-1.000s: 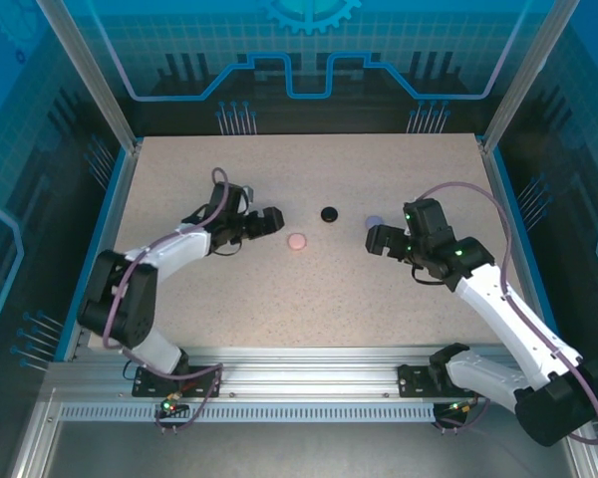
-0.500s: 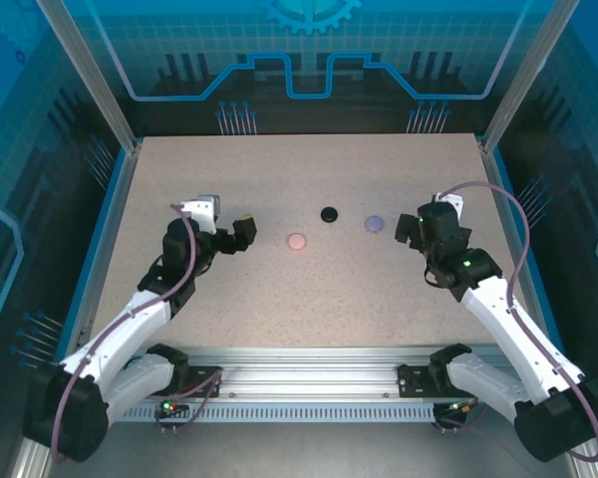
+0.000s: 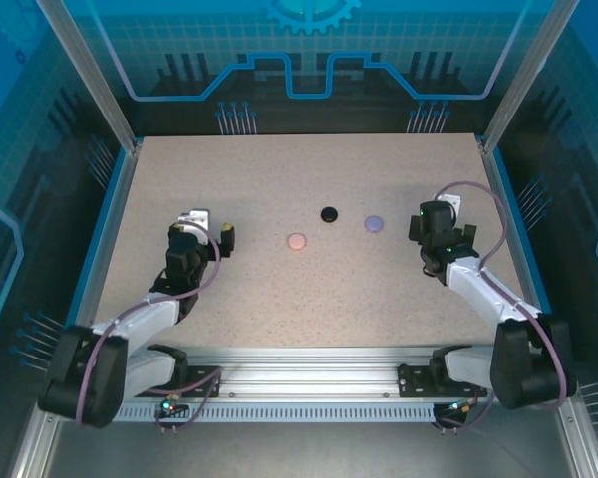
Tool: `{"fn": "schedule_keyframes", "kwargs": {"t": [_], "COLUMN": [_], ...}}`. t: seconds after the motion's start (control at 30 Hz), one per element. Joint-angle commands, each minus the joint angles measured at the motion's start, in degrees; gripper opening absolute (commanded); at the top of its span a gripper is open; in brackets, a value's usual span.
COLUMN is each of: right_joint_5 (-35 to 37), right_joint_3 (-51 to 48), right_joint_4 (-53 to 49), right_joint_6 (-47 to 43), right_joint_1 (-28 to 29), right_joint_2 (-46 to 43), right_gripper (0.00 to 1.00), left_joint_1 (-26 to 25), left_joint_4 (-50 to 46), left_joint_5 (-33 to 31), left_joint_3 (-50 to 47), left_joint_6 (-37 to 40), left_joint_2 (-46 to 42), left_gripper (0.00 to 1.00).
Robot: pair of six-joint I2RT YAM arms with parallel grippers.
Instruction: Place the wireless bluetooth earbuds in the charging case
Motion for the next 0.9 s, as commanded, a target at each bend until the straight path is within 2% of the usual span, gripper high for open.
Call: {"fn": "schedule_keyframes", "kwargs": {"t": [0.0, 0.1, 0.23, 0.3, 0.33, 0.4, 0.43, 0.47, 0.57, 0.87], "right_joint_5": [-5.9, -9.6, -16.2, -20.5, -21.7, -23.4, -23.2, -25.2, -32.5, -29.6], "right_joint_3": [-5.7, -10.8, -14.1, -15.8, -17.0, -18.0, -16.6, -14.1, -12.4, -12.2], "right_joint_4": [18.5, 29.9, 40.3, 46.2, 50.3, 56.0, 54.9, 48.3, 45.8, 45.5], "right_joint_6": [-6.7, -9.8, -12.3, -12.8, -13.5, -15.1, -15.5, -14.9, -12.6, -13.6], "right_joint_1": [-0.4, -0.7, -1.3, -1.8, -1.7, -1.2, -1.0, -1.9, -6.0, -4.4], "right_joint_2": [1.4, 3.6, 5.4, 8.2, 10.2, 14.4, 14.7, 14.2, 14.8, 14.7], "right_gripper": [1.0, 1.0, 1.0, 1.0, 1.0, 1.0, 1.0, 1.0, 1.0, 1.0], "left_joint_1": [1.3, 2.1, 3.0, 4.9, 5.2, 5.7, 6.6, 7.4, 9.8, 9.8], "left_joint_4": [13.6, 18.9, 18.3, 19.0, 22.4, 15.7, 15.1, 13.0, 9.7, 9.6], "left_joint_5": [-0.5, 1.3, 1.8, 4.7, 6.5, 8.5, 9.8, 10.9, 14.0, 14.1], "left_joint_3": [-1.1, -1.8, 0.0, 0.2, -0.1, 2.2, 3.2, 4.2, 6.1, 6.1], "left_joint_6": [0.9, 0.9, 0.4, -1.1, -0.4, -0.5, -1.0, -1.7, -3.5, -3.5], "left_joint_2": [6.6, 11.9, 14.9, 16.4, 18.9, 18.1, 18.6, 18.5, 18.8, 18.8], "left_gripper": [0.99, 0.99, 0.99, 0.99, 0.99, 0.99, 0.99, 0.99, 0.99, 0.99]}}
